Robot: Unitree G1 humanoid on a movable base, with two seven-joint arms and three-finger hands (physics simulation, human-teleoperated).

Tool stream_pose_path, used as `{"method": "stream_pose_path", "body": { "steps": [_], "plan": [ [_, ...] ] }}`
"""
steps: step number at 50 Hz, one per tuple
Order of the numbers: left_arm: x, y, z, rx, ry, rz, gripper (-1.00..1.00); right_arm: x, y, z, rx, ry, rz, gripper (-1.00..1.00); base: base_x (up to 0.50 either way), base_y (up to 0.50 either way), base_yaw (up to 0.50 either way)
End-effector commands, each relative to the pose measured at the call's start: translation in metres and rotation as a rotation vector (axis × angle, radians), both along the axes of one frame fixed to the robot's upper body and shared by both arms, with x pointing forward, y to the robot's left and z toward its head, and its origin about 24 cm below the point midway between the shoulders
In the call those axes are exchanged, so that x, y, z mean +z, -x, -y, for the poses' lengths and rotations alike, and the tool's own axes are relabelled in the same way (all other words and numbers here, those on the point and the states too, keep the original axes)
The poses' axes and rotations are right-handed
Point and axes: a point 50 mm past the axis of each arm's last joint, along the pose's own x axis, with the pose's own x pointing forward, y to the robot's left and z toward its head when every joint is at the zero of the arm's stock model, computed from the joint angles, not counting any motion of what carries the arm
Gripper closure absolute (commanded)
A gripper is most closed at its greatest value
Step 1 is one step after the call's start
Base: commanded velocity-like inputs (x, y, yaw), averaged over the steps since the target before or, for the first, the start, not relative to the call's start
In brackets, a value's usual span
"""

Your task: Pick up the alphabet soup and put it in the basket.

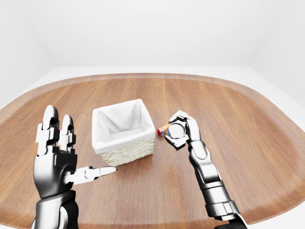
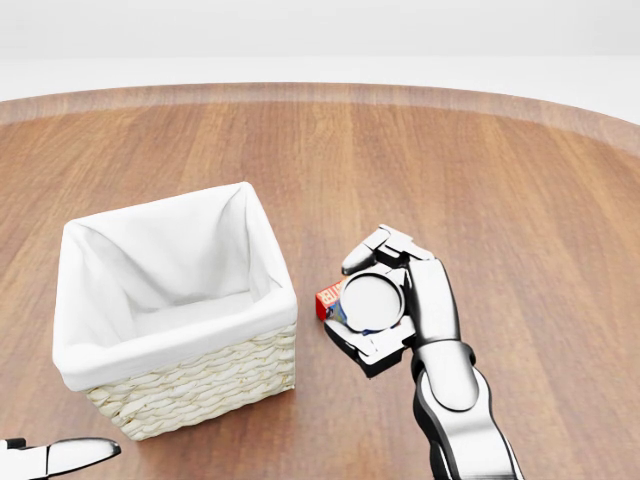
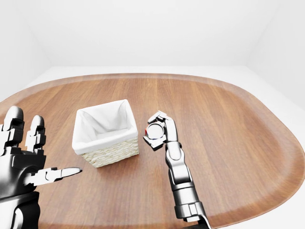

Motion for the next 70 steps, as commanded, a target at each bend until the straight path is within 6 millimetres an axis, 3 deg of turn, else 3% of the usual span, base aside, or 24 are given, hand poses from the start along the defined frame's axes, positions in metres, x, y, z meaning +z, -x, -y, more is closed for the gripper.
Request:
{"method": "stream_pose_path", "body": {
  "steps": [1, 12, 13, 16, 17, 33, 51, 52, 70],
  "plan": [
    [-0.001, -0.002, 0.000, -0.002, 0.002, -0.004, -1.00, 0.053, -0.005, -0.018, 0.029, -0.035, 0.201, 1.00, 0.00, 0.00, 0.00],
    [0.001, 0.000, -0.002, 0.002, 0.002, 0.009, -1.00, 0.069, -0.003, -0.025, 0.044, -0.045, 0.267, 1.00, 0.00, 0.00, 0.00],
    [0.001, 0.000, -0.002, 0.001, 0.003, 0.008, -1.00, 0.082, -0.003, -0.027, 0.047, -0.059, 0.314, 1.00, 0.00, 0.00, 0.00],
    [0.001, 0.000, -0.002, 0.000, 0.003, 0.008, -1.00, 0.083, -0.003, -0.028, 0.047, -0.060, 0.317, 1.00, 0.00, 0.00, 0.00],
    [0.002, 0.001, -0.003, 0.002, 0.004, 0.015, -1.00, 0.099, 0.003, -0.032, 0.058, -0.074, 0.386, 1.00, 0.00, 0.00, 0.00],
    [0.003, 0.000, -0.003, -0.001, 0.003, 0.019, -1.00, 0.129, 0.015, -0.050, 0.095, -0.109, 0.511, 1.00, 0.00, 0.00, 0.00],
    [0.005, 0.002, -0.002, -0.006, 0.002, 0.027, -1.00, 0.117, 0.004, -0.078, 0.133, -0.073, 0.432, 1.00, 0.00, 0.00, 0.00],
    [0.006, 0.003, -0.002, -0.010, 0.001, 0.033, -1.00, 0.111, -0.003, -0.088, 0.141, -0.056, 0.391, 1.00, 0.00, 0.00, 0.00],
    [0.007, 0.004, -0.002, -0.015, 0.002, 0.038, -1.00, 0.106, -0.013, -0.118, 0.165, 0.004, 0.339, 1.00, 0.00, 0.00, 0.00]
  ]
}}
